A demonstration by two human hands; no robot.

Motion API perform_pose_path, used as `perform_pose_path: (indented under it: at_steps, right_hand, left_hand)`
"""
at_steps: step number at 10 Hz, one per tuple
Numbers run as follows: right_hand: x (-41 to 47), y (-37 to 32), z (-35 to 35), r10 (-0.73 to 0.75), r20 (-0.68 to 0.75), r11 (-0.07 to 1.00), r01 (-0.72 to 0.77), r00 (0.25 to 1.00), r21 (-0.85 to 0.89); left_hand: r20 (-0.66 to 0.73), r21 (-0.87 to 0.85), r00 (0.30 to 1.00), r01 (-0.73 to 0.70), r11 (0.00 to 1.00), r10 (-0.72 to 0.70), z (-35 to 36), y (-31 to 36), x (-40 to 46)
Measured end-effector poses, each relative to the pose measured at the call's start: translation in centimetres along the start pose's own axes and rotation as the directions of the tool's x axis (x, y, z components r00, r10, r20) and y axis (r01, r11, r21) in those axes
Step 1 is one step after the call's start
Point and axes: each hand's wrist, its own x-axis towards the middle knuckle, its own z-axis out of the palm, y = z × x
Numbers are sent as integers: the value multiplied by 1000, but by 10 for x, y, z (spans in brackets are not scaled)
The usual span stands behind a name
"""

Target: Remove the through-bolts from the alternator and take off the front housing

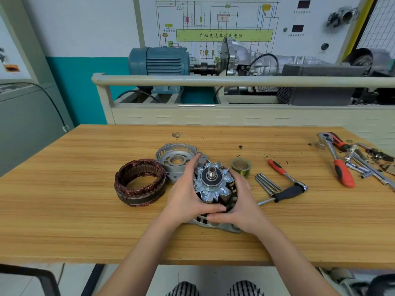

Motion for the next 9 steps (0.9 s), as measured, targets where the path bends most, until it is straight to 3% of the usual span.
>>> perform_pose_path:
  at_steps: [6,8,9]
  right_hand:
    - [10,6,-17,58,186,996,-69,981,51]
    - [5,-2,-19,12,150,999,-18,989,36]
    - [-4,-14,-34,53,128,998,-50,990,-26]
  left_hand:
    - [-145,52,988,61,997,-52,14,6,-6]
    - [-193,91,979,90,992,-71,23,9,-8]
    - [-169,26,984,70,997,-65,17,13,-17]
